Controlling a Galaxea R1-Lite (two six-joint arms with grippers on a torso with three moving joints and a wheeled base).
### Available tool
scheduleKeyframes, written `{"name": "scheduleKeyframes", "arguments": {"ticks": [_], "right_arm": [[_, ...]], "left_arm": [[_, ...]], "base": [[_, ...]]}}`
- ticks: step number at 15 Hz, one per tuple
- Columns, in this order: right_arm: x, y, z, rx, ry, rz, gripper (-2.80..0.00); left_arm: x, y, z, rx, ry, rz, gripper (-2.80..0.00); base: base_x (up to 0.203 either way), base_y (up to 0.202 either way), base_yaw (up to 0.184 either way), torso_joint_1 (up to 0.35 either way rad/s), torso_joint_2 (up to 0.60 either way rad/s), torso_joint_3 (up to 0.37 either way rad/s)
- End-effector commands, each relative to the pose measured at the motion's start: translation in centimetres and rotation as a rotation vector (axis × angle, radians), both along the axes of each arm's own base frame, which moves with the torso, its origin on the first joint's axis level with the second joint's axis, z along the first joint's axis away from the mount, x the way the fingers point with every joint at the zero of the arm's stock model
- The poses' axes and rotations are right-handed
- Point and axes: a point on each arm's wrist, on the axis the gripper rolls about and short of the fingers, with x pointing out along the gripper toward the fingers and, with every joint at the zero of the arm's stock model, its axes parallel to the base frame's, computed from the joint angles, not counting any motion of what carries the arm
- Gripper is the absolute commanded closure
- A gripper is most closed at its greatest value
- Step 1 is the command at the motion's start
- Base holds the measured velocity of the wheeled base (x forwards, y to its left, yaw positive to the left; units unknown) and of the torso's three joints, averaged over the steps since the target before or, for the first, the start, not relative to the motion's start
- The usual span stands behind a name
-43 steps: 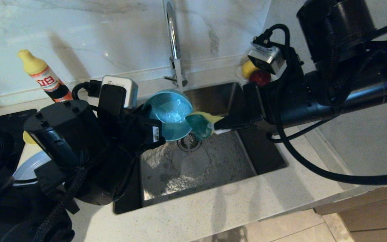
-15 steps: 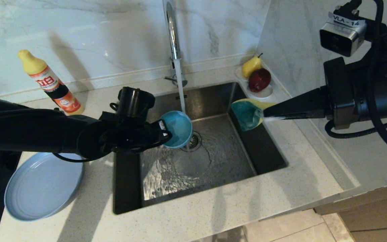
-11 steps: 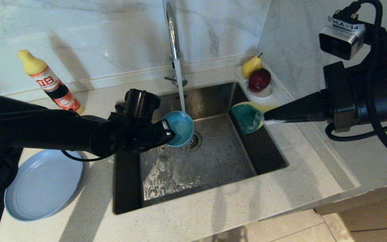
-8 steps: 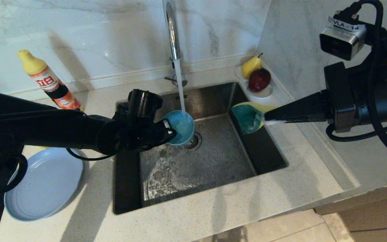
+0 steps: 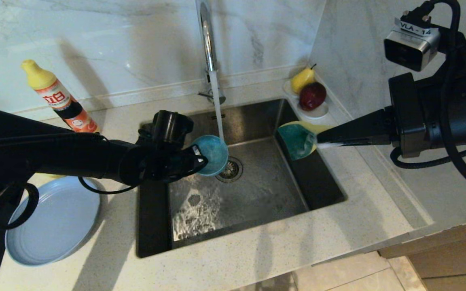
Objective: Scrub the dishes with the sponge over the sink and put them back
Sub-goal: Rinse the bowl
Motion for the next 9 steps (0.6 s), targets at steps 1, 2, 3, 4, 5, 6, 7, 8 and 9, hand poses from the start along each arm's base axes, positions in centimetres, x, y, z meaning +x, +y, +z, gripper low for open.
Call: {"name": "scheduleKeyframes", "arguments": {"ticks": [1,2,3,4,5,6,7,8,9], "right_arm": [[-0.02,0.04,-0.05,0.0,0.006,0.004,0.0],[-0.02,0.03,-0.04,0.0,0.005,0.002,0.0],[-0.06,0.01,-0.01,0.0,0.004,0.002,0.0],[-0.06,0.01,-0.01,0.0,0.004,0.002,0.0],[-0.11,-0.02,0.03,0.001,0.003,0.002,0.0],[-0.15,-0.05,0.05,0.002,0.002,0.002,0.0],[-0.17,-0.07,0.01,0.0,0.004,0.002,0.0],[-0.24,-0.12,-0.07,-0.001,0.005,0.002,0.0],[-0.27,-0.14,-0.11,-0.001,0.007,0.002,0.0]], "left_arm": [[-0.2,0.45,0.03,0.003,0.004,0.016,0.0],[-0.41,0.55,-0.1,0.011,0.012,0.02,0.0],[-0.48,0.57,-0.13,0.015,0.014,0.021,0.0],[-0.5,0.58,-0.07,0.015,0.012,0.021,0.0],[-0.57,0.56,0.04,0.014,0.011,0.018,0.0],[-0.55,0.55,-0.02,0.015,0.013,0.017,0.0],[-0.52,0.47,-0.13,0.015,0.014,0.015,0.0],[-0.54,0.29,-0.24,0.018,0.017,0.01,0.0],[-0.51,0.05,-0.46,0.018,0.02,0.006,0.0]], "base": [[0.0,0.0,0.0,0.0,0.0,0.0],[0.0,0.0,0.0,0.0,0.0,0.0],[0.0,0.0,0.0,0.0,0.0,0.0],[0.0,0.0,0.0,0.0,0.0,0.0],[0.0,0.0,0.0,0.0,0.0,0.0],[0.0,0.0,0.0,0.0,0.0,0.0],[0.0,0.0,0.0,0.0,0.0,0.0],[0.0,0.0,0.0,0.0,0.0,0.0],[0.0,0.0,0.0,0.0,0.0,0.0]]}}
